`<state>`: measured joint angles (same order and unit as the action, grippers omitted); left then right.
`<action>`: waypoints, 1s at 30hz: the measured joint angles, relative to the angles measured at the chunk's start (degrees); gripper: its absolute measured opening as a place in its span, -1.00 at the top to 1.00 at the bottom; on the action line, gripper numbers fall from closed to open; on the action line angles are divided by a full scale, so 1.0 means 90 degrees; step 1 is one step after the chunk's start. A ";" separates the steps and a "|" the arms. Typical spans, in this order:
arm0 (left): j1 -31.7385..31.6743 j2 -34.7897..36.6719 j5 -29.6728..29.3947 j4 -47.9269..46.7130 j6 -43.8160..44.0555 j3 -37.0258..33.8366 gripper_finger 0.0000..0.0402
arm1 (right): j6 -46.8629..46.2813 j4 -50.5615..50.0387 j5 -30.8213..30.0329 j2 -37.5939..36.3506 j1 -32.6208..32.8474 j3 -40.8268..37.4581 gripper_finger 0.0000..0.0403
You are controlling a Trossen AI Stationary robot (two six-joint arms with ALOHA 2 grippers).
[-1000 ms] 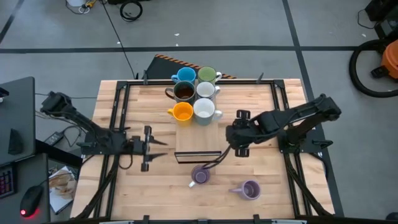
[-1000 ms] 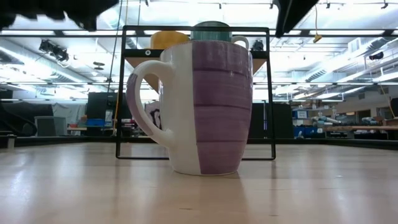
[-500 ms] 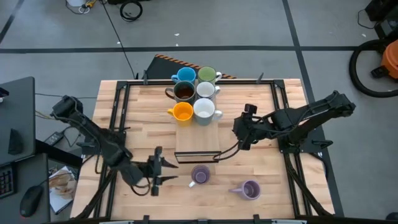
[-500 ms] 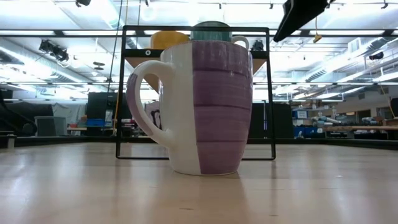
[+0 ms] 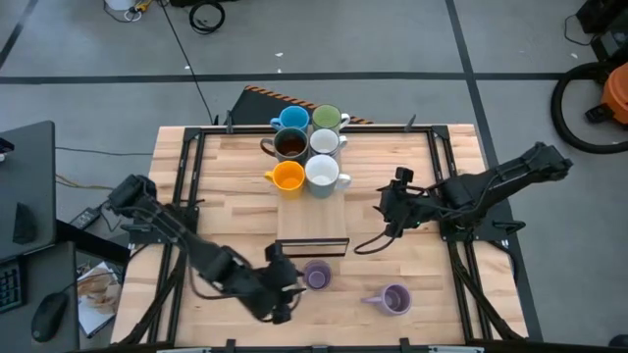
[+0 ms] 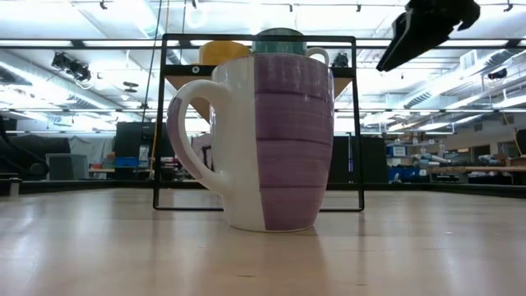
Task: Place coffee mugs
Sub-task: Put the violet mug on the shelf
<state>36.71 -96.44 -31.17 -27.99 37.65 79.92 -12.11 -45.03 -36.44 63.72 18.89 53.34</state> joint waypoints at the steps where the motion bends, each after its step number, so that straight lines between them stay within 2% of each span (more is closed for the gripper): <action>1: -0.0106 -0.0124 0.0231 -0.0195 0.0168 0.0183 0.14 | -0.0010 -0.0001 0.0000 -0.0089 0.0030 -0.0042 -0.12; 5: -0.0442 -0.0640 0.1018 -0.0751 0.0608 0.0799 0.14 | 0.0027 0.0001 -0.0009 -0.0447 0.0142 -0.0087 -0.12; 11: -0.0614 -0.1473 0.1596 -0.1509 0.0839 0.1757 0.14 | 0.0258 0.0006 -0.0017 -0.0968 0.0193 -0.0086 -0.12; 17: -0.0607 -0.2233 0.1588 -0.2388 0.0920 0.2542 0.14 | 0.0365 0.0079 -0.0013 -0.1153 0.0193 -0.0084 -0.12; 30: -0.0609 -0.2836 0.1373 -0.2283 0.0207 0.2589 0.16 | 0.0365 0.0098 0.0053 -0.0972 0.0193 -0.0084 -0.12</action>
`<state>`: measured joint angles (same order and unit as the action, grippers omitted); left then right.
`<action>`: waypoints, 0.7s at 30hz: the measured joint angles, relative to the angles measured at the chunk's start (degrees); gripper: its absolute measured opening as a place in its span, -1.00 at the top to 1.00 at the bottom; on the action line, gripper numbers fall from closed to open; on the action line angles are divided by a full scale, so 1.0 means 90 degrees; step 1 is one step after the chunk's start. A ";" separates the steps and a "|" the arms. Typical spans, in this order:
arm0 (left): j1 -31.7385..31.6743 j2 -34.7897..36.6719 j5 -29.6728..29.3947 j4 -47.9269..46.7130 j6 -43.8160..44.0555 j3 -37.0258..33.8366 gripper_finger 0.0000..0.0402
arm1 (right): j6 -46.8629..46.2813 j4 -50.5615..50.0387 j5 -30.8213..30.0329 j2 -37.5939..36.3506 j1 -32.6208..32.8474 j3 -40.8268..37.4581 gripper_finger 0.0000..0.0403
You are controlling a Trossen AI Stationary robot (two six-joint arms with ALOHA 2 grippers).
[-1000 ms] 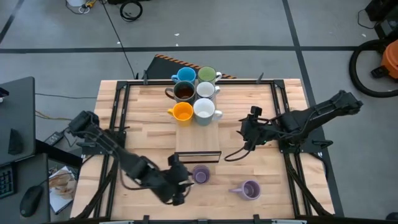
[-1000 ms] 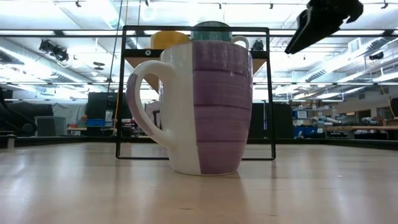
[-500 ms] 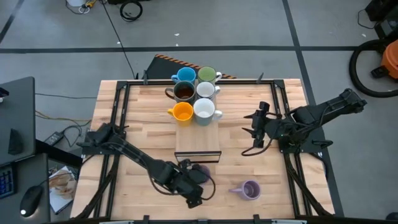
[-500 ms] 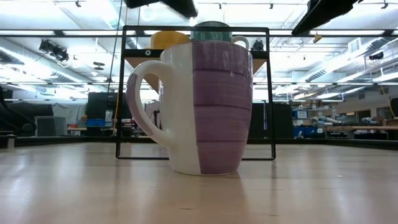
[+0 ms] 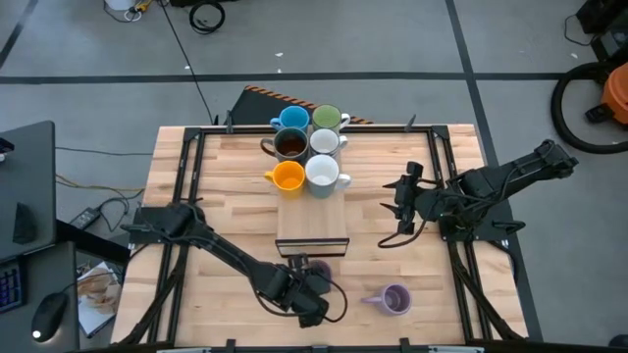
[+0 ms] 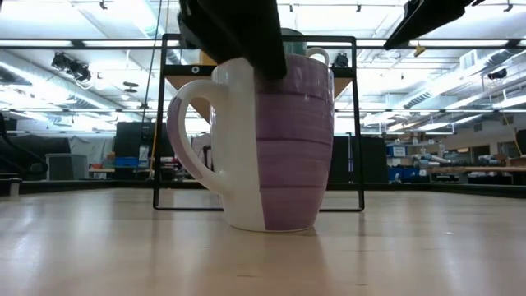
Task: Place coffee mugs
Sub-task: Put the violet mug on the shelf
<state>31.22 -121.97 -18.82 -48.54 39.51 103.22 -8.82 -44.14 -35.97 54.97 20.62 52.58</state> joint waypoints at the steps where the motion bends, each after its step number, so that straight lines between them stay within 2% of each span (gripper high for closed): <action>1: 0.0000 -0.0027 0.0042 0.0024 -0.0106 -0.0001 0.17 | 0.0000 0.0005 0.0000 0.0008 0.0000 0.0000 -0.12; 6: -0.0005 -0.0105 0.0142 0.0160 -0.0532 -0.0002 0.39 | -0.0012 0.0035 0.0102 0.0018 0.0000 0.0000 -0.12; 13: -0.0005 -0.0104 0.0407 0.0260 -0.1136 -0.0002 0.86 | -0.0072 0.0063 0.0170 0.0016 0.0000 0.0000 -0.12; 17: -0.0045 -0.0108 0.1013 0.0133 -0.1567 0.0218 0.88 | -0.0073 0.0098 0.0170 0.0016 0.0000 0.0000 -0.12; 21: -0.0092 -0.0115 0.1704 -0.0197 -0.2195 0.0893 0.85 | -0.0178 0.0095 0.0254 0.0016 0.0000 0.0001 -0.12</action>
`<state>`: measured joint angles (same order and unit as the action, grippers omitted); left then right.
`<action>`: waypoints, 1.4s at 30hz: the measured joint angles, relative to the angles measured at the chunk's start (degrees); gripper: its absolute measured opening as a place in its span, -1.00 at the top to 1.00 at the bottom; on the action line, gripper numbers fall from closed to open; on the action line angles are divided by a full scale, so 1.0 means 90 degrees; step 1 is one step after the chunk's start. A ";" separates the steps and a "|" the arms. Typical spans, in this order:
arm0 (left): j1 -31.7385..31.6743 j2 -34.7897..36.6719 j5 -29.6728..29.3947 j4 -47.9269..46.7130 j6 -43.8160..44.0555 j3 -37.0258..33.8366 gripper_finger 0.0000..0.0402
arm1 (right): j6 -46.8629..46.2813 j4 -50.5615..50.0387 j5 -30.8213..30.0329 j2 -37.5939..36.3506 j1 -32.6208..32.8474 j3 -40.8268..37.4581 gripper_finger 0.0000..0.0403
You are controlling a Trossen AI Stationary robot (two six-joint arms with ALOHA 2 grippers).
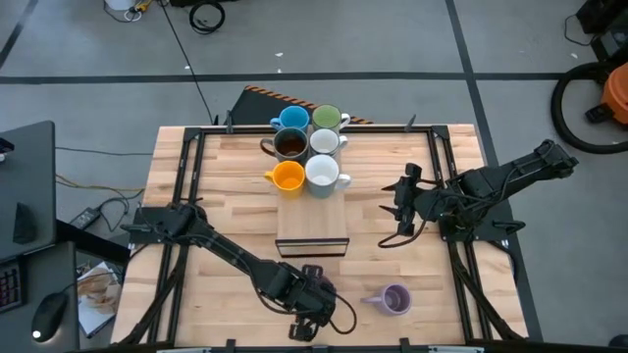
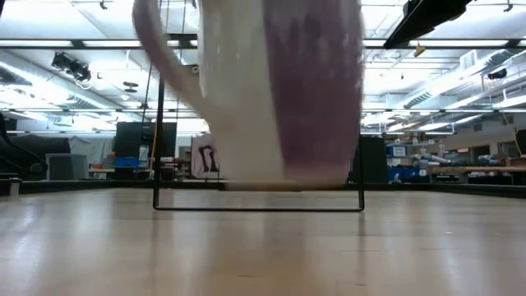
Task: Place coffee mugs
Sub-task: Put the violet mug on the shelf
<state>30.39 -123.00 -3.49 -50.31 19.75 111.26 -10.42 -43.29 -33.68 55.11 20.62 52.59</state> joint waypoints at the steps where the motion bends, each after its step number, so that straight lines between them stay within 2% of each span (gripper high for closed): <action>1: 0.0000 0.0000 0.0131 -0.0239 -0.0183 0.0240 0.84 | -0.0029 0.0000 0.0063 0.0000 0.0000 0.0001 -0.12; 9: -0.0140 0.0022 0.0166 -0.2697 -0.1460 0.2617 0.85 | -0.0059 0.0002 0.0241 0.0002 0.0000 0.0001 -0.12; 13: -0.0371 0.0521 0.0083 -0.2822 -0.2126 0.2381 0.85 | -0.0002 0.0035 0.0233 0.0000 -0.0008 0.0001 -0.12; 24: -0.0981 0.1373 0.0032 -0.3187 -0.3436 0.2381 0.86 | -0.0051 0.0102 0.0249 0.0000 -0.0012 0.0001 -0.12; 31: -0.1415 0.1346 -0.0014 -0.4265 -0.4116 0.2376 0.87 | -0.0109 0.0144 0.0258 0.0000 -0.0012 0.0001 -0.12; 35: -0.1612 0.1319 -0.0203 -0.4354 -0.4481 0.2376 0.87 | -0.0162 0.0168 0.0301 -0.0002 -0.0012 0.0001 -0.12; 42: -0.1904 0.1202 0.0117 -0.4395 -0.4603 0.2372 0.87 | -0.0227 0.0192 0.0458 0.0000 -0.0012 0.0001 -0.12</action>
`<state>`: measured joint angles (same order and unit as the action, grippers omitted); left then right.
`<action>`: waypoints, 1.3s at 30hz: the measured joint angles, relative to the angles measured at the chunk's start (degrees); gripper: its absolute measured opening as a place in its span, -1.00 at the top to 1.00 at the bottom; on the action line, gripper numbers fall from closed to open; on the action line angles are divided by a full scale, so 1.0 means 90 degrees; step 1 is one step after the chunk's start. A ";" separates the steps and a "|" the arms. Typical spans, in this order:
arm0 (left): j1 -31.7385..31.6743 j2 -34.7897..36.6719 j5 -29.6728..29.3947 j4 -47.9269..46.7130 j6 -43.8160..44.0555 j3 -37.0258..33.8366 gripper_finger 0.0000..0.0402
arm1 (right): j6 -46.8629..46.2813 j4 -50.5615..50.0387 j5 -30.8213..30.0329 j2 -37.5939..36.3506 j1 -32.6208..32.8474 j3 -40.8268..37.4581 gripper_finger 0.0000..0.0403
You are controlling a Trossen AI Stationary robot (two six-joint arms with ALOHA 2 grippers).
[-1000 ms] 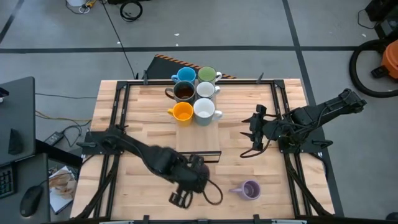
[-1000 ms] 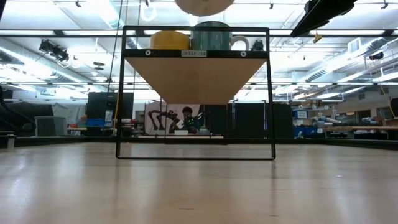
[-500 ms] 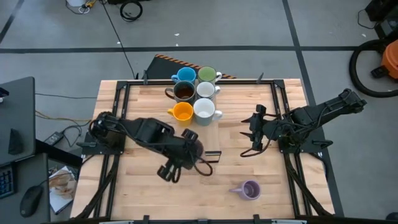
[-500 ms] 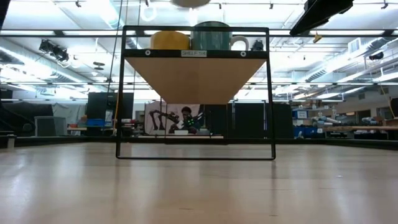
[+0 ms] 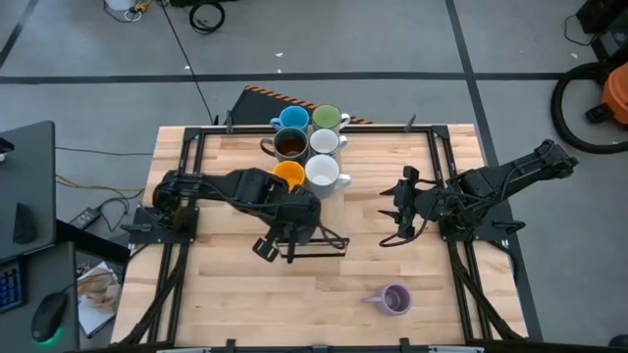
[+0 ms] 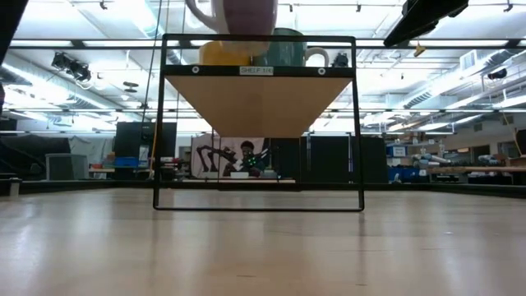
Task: Place coffee mugs
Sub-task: Put the violet mug on the shelf
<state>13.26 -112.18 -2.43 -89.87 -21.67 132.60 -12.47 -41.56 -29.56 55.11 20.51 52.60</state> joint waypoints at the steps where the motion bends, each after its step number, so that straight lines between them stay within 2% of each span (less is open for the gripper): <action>1: -0.0014 -0.0050 0.0061 0.0034 -0.0005 -0.0041 0.87 | 0.0000 0.0000 0.0000 0.0000 0.0000 0.0000 -0.12; 8: -0.0132 -0.0085 0.0163 0.0092 -0.0029 -0.0792 0.87 | 0.0013 0.0089 0.0083 0.0000 0.0000 0.0000 -0.12; 14: -0.0156 -0.0061 0.0130 0.0187 -0.0064 -0.0926 0.86 | 0.0055 0.0141 0.0085 0.0000 0.0000 0.0001 -0.12; 20: -0.0251 -0.0063 0.0105 0.0196 0.0492 -0.0949 0.69 | 0.0105 0.0259 0.0085 0.0000 0.0000 0.0000 -0.12; 30: -0.0236 -0.0060 -0.0110 0.0197 0.0715 -0.0950 0.39 | 0.0124 0.0321 0.0085 0.0000 0.0000 0.0000 -0.12; 34: -0.0245 0.0050 -0.0121 0.0260 0.1111 -0.0948 0.36 | 0.0170 0.0330 0.0085 0.0000 0.0000 0.0000 -0.12; 39: -0.0331 0.0104 -0.0349 0.0412 0.2227 -0.0875 0.35 | 0.0214 0.0383 0.0083 0.0000 0.0000 0.0000 -0.12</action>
<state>10.27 -111.25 -5.58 -86.16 -1.63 124.73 -10.55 -38.12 -28.82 55.11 20.51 52.60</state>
